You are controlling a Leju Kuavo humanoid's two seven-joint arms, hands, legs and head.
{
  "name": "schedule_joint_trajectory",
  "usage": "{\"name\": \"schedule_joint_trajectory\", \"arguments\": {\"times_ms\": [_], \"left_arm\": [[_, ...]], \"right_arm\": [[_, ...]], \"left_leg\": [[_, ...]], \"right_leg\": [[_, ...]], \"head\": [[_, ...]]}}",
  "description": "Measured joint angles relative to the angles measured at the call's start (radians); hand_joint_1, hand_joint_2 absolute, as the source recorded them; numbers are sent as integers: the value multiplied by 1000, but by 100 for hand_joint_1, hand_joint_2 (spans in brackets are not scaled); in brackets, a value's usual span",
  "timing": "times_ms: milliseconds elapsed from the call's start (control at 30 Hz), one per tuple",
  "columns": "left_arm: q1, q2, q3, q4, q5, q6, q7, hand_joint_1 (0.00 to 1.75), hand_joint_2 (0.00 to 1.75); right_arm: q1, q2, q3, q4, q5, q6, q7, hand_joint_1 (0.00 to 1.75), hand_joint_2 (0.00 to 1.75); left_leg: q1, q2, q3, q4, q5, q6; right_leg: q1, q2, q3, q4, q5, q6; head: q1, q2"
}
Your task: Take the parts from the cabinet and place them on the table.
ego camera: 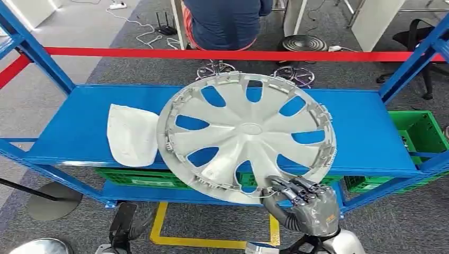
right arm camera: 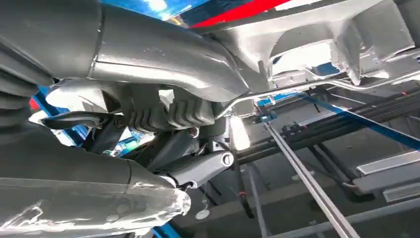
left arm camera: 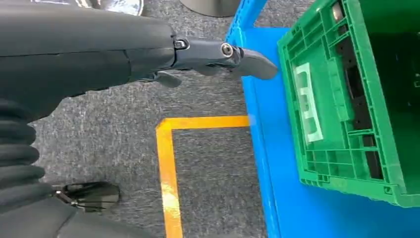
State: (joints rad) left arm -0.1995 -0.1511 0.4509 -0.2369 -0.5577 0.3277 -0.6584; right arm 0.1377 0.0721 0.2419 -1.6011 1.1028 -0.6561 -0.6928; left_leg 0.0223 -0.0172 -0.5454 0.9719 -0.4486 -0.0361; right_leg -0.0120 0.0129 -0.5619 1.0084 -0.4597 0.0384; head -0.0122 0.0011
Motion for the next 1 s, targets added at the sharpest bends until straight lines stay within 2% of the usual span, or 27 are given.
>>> {"name": "schedule_joint_trajectory", "arguments": {"times_ms": [500, 633, 1000], "left_arm": [[-2, -1, -1, 0, -19, 12, 11, 0, 0], [-3, -1, -5, -1, -33, 58, 46, 0, 0], [2, 0, -1, 0, 0, 33, 21, 0, 0]], "right_arm": [[0, 2, -2, 0, -10, 0, 0, 175, 175], [1, 2, -1, 0, -10, 0, 0, 175, 175], [11, 3, -2, -6, -6, 0, 0, 175, 175]], "left_leg": [[0, 0, 0, 0, 0, 0], [0, 0, 0, 0, 0, 0], [0, 0, 0, 0, 0, 0]], "right_leg": [[0, 0, 0, 0, 0, 0], [0, 0, 0, 0, 0, 0], [0, 0, 0, 0, 0, 0]], "head": [[0, 0], [0, 0], [0, 0]]}}
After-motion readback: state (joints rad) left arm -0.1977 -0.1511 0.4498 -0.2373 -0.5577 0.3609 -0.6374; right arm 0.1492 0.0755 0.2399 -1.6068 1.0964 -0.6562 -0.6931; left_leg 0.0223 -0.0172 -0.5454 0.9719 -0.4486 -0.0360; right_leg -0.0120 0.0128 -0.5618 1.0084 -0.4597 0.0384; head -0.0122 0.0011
